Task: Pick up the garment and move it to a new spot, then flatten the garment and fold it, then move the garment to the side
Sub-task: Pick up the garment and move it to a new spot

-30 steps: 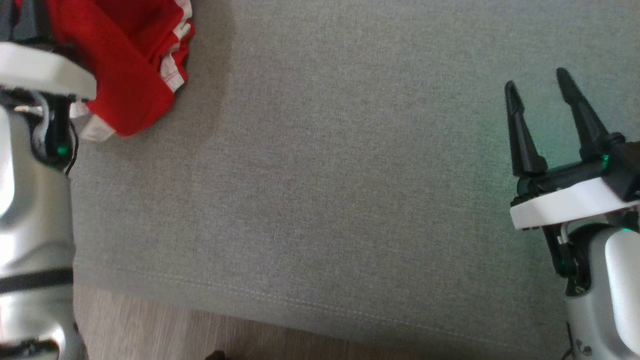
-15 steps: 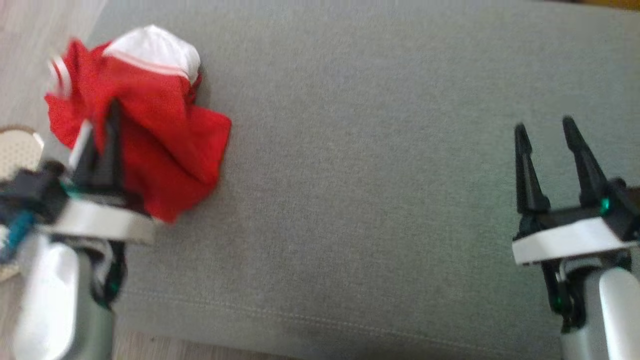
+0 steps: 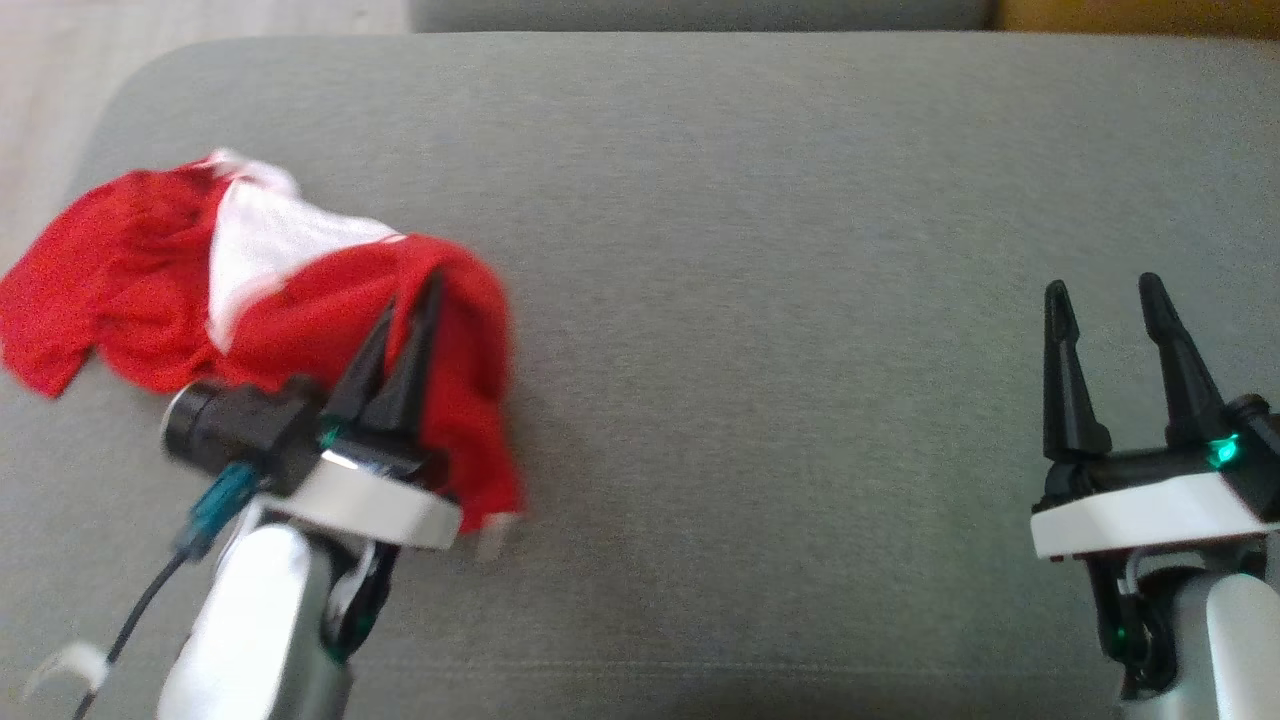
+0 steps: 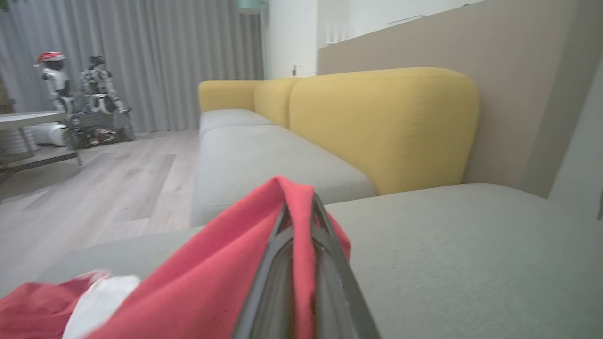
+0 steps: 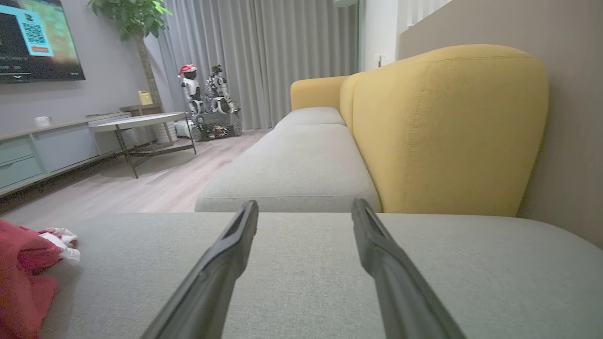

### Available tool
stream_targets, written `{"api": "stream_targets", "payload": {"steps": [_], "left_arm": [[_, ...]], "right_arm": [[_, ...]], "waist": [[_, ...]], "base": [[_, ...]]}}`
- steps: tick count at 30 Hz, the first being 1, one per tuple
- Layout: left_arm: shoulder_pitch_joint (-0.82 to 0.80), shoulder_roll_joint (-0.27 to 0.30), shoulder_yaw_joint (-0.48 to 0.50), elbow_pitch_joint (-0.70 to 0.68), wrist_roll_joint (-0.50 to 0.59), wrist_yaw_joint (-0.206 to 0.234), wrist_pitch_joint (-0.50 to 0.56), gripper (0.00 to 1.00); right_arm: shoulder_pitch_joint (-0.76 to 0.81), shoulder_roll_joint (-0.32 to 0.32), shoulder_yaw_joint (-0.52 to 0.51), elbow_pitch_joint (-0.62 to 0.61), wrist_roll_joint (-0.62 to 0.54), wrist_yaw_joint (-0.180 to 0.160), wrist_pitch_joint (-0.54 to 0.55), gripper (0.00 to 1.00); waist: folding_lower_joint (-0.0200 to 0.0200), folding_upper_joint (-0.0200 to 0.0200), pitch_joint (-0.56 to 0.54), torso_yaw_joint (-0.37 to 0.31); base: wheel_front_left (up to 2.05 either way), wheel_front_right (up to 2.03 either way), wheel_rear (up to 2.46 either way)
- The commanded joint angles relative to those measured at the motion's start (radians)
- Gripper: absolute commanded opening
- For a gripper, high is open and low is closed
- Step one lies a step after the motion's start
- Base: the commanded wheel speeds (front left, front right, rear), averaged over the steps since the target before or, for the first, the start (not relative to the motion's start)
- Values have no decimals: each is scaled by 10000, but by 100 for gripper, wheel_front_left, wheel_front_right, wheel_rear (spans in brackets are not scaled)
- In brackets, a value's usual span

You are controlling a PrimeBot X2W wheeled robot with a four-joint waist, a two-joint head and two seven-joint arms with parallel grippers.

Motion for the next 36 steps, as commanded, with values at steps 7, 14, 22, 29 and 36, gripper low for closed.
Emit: {"api": "stream_targets", "payload": {"steps": [7, 14, 22, 29, 36], "left_arm": [[-2475, -128, -1144, 379, -191, 10, -53, 0], [-4270, -288, -2257, 1224, -282, 10, -53, 0], [-5395, -251, -3870, 4108, -1138, 10, -35, 0], [-5672, -280, -4038, 4342, -1576, 10, -49, 100], [-4290, -75, -2366, 2835, -1605, 319, -51, 100]], "right_arm": [[-457, 14, 592, -545, 445, 77, -142, 100], [-910, 16, 885, -373, 882, 77, -533, 100], [-1278, 17, 1228, 186, 1199, 77, -1074, 100], [-1460, 17, 1197, 472, 909, 77, -1280, 100], [-1408, 18, 995, 473, 494, 77, -1023, 100]], "waist": [[0, 0, 879, -2195], [0, 0, 1894, -3469], [0, 0, 2728, -4071], [0, 0, 2517, -3494], [0, 0, 1764, -2220]], "base": [[0, 0, 0], [0, 0, 0], [0, 0, 0], [0, 0, 0], [0, 0, 0]]}}
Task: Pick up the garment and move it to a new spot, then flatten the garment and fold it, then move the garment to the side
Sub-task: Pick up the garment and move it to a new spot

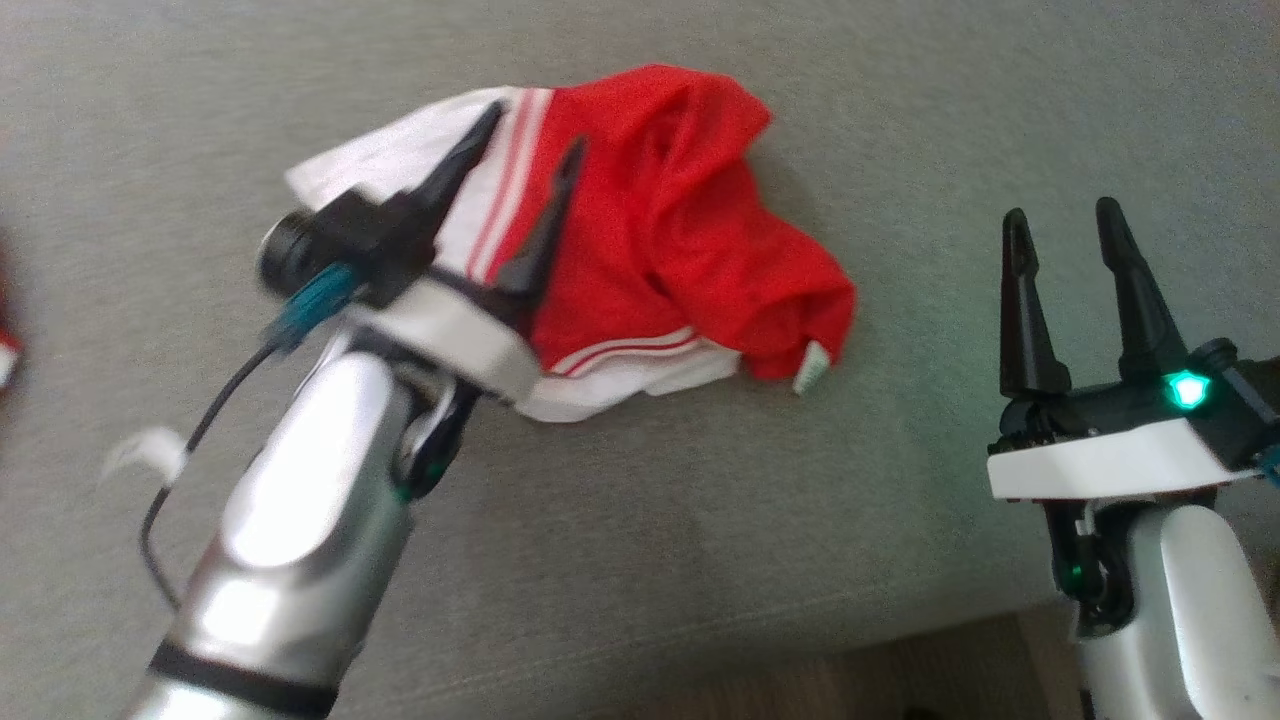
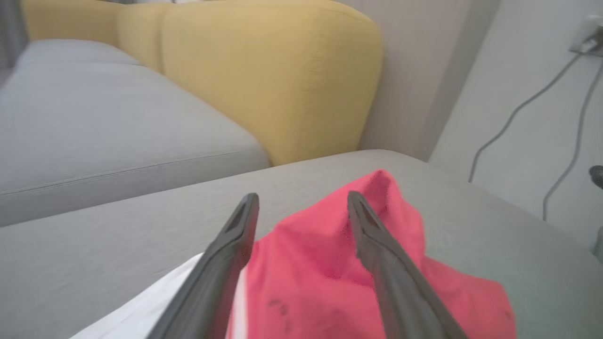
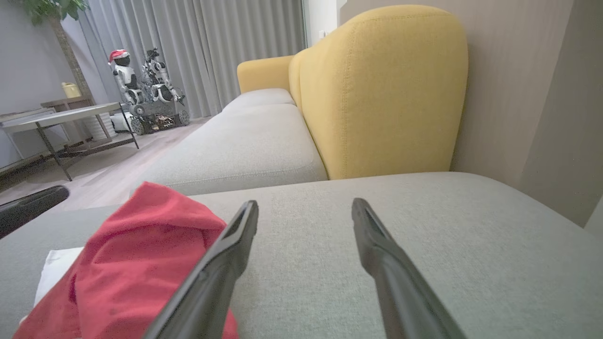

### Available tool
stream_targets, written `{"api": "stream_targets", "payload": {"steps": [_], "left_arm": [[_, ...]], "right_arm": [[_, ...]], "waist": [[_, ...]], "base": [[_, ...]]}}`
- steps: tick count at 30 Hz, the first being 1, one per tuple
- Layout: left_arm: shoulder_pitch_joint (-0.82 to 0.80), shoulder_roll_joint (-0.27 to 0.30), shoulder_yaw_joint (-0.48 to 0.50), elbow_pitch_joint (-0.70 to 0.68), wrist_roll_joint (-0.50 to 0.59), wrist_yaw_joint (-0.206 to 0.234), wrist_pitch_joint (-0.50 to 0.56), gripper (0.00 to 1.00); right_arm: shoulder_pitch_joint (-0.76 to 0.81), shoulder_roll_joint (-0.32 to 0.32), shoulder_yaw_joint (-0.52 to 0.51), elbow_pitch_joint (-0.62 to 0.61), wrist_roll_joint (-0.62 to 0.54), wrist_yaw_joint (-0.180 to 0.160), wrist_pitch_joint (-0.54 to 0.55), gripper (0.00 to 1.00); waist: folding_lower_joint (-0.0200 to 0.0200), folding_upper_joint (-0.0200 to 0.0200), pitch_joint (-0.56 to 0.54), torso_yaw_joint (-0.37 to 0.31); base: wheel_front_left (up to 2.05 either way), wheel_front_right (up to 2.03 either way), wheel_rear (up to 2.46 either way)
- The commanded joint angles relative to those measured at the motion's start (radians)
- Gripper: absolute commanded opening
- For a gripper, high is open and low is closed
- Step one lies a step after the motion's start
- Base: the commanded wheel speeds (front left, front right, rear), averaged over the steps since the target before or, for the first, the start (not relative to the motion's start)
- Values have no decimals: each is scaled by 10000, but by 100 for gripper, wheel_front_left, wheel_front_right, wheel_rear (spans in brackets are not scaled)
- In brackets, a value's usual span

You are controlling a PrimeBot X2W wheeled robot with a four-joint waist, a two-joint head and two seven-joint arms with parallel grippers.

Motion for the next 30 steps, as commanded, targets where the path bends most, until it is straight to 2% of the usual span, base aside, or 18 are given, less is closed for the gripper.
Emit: {"api": "stream_targets", "payload": {"steps": [1, 8, 13, 19, 30], "left_arm": [[480, 345, 844, -683, -16, 193, -49, 100], [2378, 887, 2679, -1500, 178, 672, -50, 100], [3585, 1144, 3758, -2035, 363, 737, -50, 100], [4248, 1088, 3945, -2183, 568, 574, -50, 100], [5407, 1008, 4003, -2217, 787, 446, -51, 100]], "right_arm": [[-89, -24, 109, -347, -128, 77, 98, 100], [109, -24, 55, -299, -431, 77, 471, 100], [367, -24, -163, -174, -579, 77, 656, 100], [759, -24, -285, 51, -511, 77, 729, 100], [1556, -24, -359, 400, -175, 77, 883, 100]], "waist": [[0, 0, -605, 856], [0, 0, -1332, 1933], [0, 0, -1845, 2526], [0, 0, -2337, 2684], [0, 0, -3114, 2556]], "base": [[0, 0, 0], [0, 0, 0], [0, 0, 0], [0, 0, 0], [0, 0, 0]]}}
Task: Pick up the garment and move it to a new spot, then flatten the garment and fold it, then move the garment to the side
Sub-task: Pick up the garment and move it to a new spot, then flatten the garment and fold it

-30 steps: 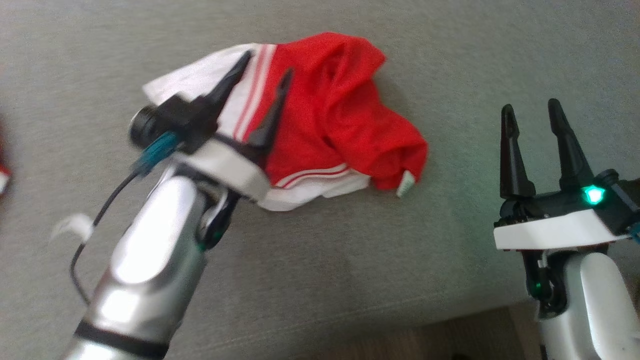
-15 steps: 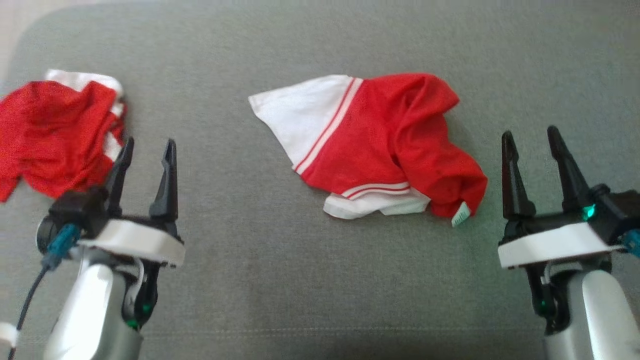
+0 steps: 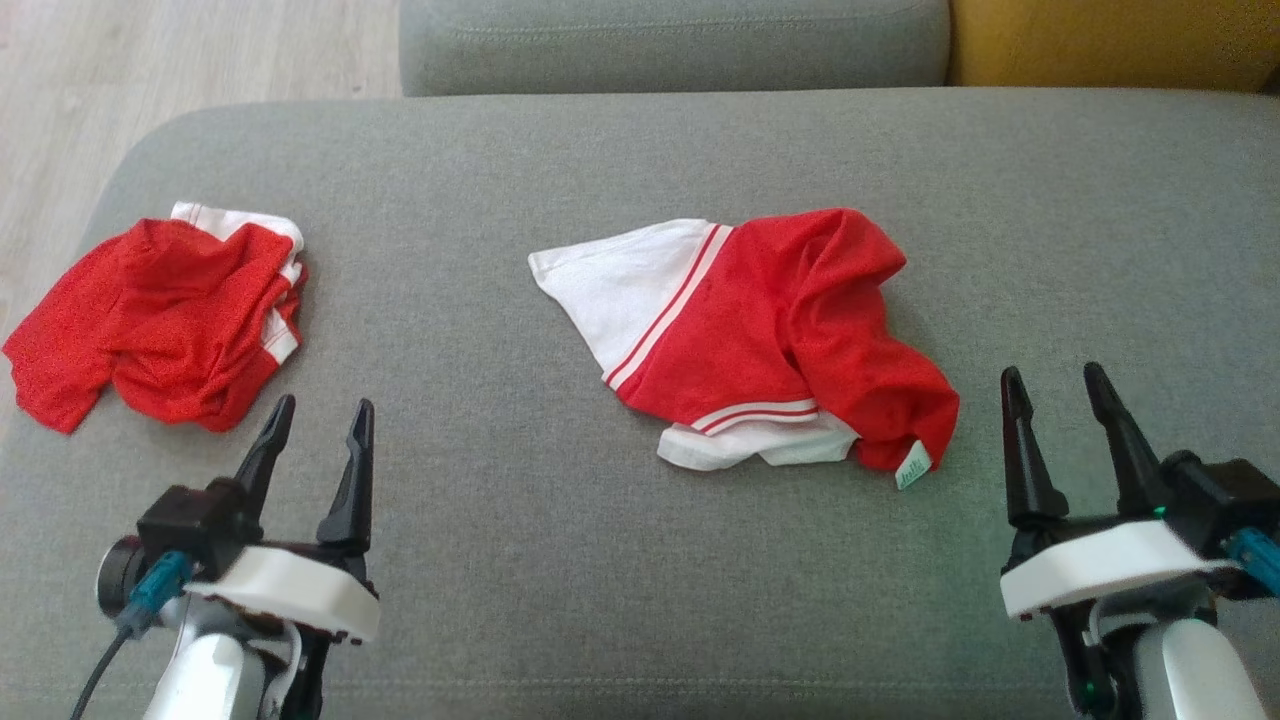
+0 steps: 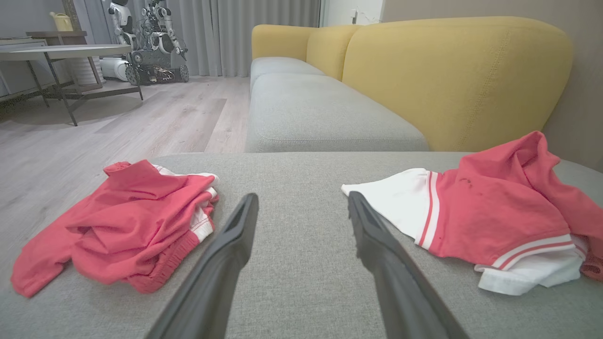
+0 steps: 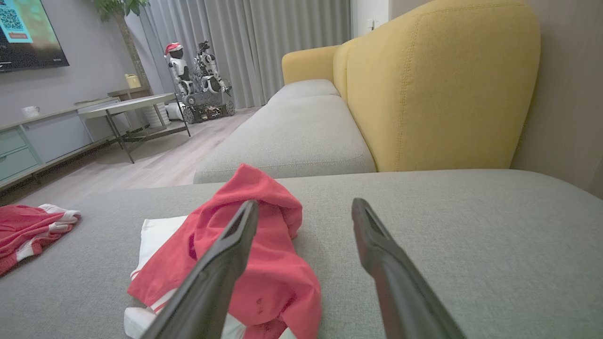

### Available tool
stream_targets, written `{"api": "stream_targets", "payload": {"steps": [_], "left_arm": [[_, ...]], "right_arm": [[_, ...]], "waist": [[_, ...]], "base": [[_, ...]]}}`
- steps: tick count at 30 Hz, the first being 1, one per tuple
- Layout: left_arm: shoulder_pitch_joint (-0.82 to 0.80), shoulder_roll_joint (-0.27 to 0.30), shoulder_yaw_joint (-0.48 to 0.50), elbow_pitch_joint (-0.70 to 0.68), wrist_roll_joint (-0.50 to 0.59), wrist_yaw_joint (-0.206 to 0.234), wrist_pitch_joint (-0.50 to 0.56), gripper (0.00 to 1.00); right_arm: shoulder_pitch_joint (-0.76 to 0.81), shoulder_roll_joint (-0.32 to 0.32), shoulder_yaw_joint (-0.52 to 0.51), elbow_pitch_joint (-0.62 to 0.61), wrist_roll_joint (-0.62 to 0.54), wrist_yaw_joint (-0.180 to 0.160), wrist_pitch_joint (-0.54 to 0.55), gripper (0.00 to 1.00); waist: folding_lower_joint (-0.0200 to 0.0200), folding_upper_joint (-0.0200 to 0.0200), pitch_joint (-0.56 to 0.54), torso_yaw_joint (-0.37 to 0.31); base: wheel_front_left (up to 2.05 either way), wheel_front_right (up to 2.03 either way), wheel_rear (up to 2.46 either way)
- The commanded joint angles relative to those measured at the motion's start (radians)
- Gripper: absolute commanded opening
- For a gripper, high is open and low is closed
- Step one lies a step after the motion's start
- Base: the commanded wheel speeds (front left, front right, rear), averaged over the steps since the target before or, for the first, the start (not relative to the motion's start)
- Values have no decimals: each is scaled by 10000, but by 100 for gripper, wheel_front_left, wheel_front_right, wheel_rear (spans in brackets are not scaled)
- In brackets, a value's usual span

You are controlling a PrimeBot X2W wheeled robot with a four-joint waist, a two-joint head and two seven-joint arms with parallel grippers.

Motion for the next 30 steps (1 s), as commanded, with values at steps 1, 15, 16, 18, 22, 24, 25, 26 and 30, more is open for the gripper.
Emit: {"api": "stream_targets", "payload": {"steps": [1, 15, 16, 18, 22, 24, 25, 26, 30], "left_arm": [[-358, 185, 416, -298, 72, -45, -53, 100], [-206, 129, 513, -271, 90, -19, -53, 100], [-214, 130, 519, -271, 100, -17, -53, 100], [-230, 126, 538, -277, 114, -13, -53, 100], [-232, 108, 564, -280, 134, -2, -53, 100], [-224, 81, 570, -276, 150, -4, -53, 100], [-224, 71, 572, -277, 153, -6, -53, 100], [-226, 62, 573, -280, 157, -9, -53, 100], [-248, 34, 585, -298, 181, -15, -53, 100]], "right_arm": [[-171, -28, 247, -291, 73, 77, 16, 100], [4, -28, 248, -381, 58, 77, 135, 100], [0, -28, 244, -396, 59, 77, 143, 100], [-6, -28, 236, -418, 58, 77, 150, 100], [-3, -28, 244, -431, 64, 77, 163, 100], [14, -28, 250, -440, 74, 77, 182, 100], [15, -28, 255, -444, 79, 77, 191, 100], [14, -28, 258, -448, 81, 77, 199, 100], [-10, -28, 268, -453, 75, 77, 211, 100]], "waist": [[0, -1, -66, -27], [0, -1, -153, -116], [0, -1, -144, -119], [0, -1, -126, -128], [0, -1, -127, -137], [0, -1, -146, -132], [0, -1, -146, -128], [0, -1, -144, -122], [0, -1, -98, -100]], "base": [[0, 0, 0], [0, 0, 0], [0, 0, 0], [0, 0, 0], [0, 0, 0], [0, 0, 0], [0, 0, 0], [0, 0, 0], [0, 0, 0]]}}
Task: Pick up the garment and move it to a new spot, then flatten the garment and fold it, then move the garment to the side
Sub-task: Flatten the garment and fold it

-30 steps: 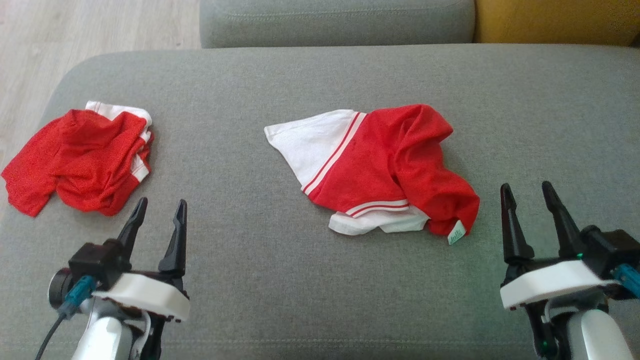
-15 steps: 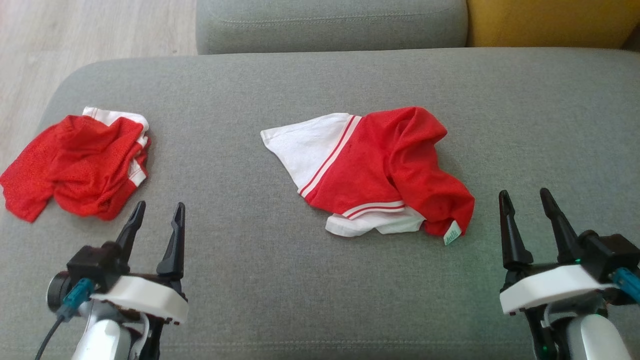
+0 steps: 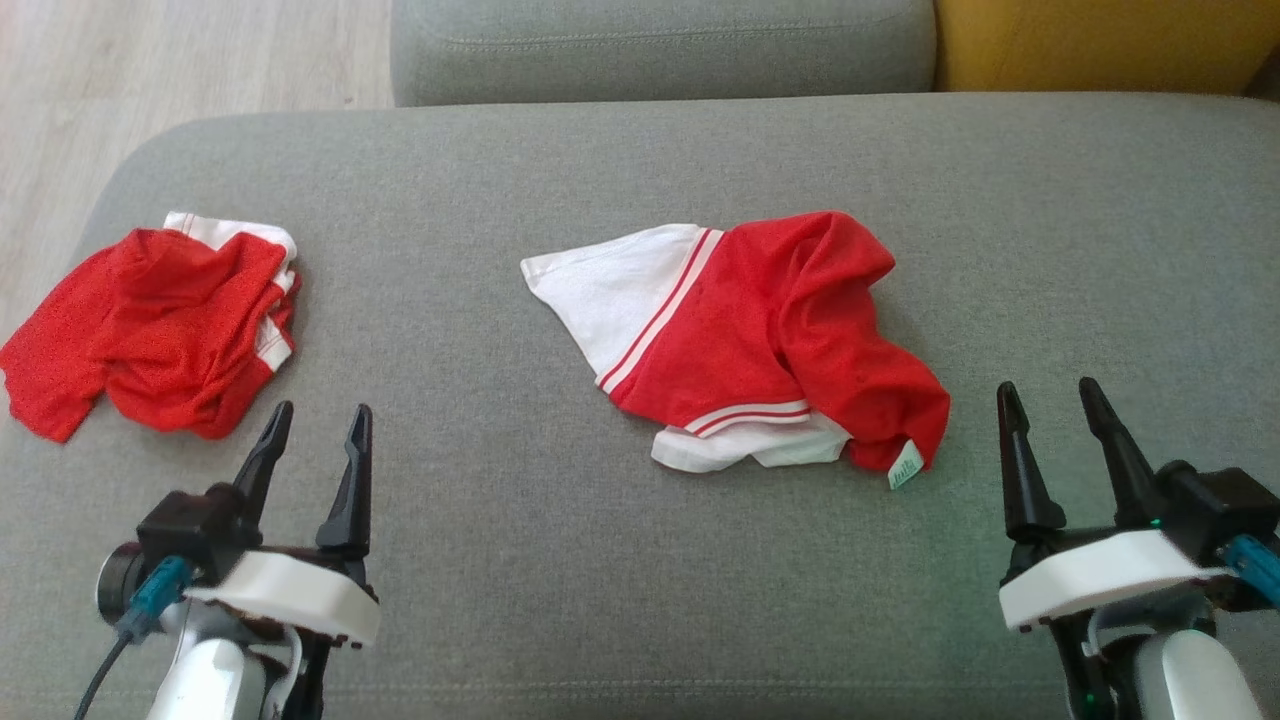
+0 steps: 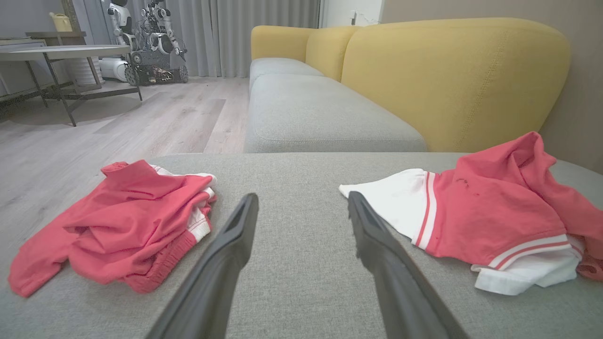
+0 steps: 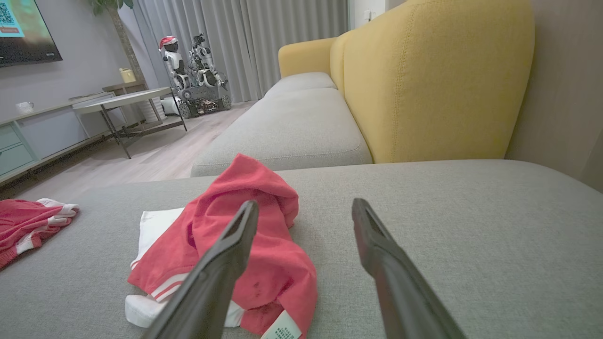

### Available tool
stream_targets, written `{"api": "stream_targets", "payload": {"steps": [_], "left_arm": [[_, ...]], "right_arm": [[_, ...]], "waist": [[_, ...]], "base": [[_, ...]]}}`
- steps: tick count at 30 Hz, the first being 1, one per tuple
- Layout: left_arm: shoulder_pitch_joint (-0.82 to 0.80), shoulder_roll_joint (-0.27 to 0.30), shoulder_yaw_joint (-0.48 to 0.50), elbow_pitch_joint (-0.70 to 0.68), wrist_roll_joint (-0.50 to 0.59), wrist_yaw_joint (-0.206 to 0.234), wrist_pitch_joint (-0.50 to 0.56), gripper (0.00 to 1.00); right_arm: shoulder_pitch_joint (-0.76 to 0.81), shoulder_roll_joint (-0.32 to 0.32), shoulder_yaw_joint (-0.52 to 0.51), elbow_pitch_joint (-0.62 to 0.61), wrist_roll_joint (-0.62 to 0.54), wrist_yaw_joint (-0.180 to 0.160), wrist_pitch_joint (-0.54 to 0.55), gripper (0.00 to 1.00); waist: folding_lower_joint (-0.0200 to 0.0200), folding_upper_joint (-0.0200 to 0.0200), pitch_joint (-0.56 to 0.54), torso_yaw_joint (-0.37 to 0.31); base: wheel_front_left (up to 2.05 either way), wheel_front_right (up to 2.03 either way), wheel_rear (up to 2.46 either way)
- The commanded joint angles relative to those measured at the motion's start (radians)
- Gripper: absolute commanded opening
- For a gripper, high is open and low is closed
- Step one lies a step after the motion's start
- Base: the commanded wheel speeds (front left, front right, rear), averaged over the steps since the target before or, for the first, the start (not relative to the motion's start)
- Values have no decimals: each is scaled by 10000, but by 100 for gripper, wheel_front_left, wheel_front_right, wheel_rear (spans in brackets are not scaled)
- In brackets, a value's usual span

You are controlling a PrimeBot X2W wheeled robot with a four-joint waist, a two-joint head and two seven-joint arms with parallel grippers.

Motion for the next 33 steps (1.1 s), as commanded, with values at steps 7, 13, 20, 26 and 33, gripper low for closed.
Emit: {"api": "stream_targets", "payload": {"steps": [7, 13, 20, 26, 33], "left_arm": [[-524, 97, 442, -384, 174, -29, -53, 100], [-1287, -89, -118, -361, 373, -268, -53, 100], [-2829, -614, -1493, 628, 527, -587, -53, 100], [-3948, -932, -2704, 2123, 336, -674, -53, 100], [-4968, -743, -3825, 3900, -617, -685, 25, 0]], "right_arm": [[-412, -32, 529, -336, -49, 77, 70, 100], [-781, -32, 538, -451, -79, 77, 14, 100], [-1361, -32, 710, -572, -60, 77, -84, 100], [-1726, -32, 861, -494, 74, 77, -278, 100], [-1897, -32, 795, -281, 283, 77, -581, 100]], "waist": [[0, 0, 293, 108], [0, 0, 1035, 213], [0, 0, 2163, -261], [0, 0, 2871, -989], [0, 0, 3209, -1700]], "base": [[0, 0, 0], [0, 0, 0], [0, 0, 0], [0, 0, 0], [0, 0, 0]]}}
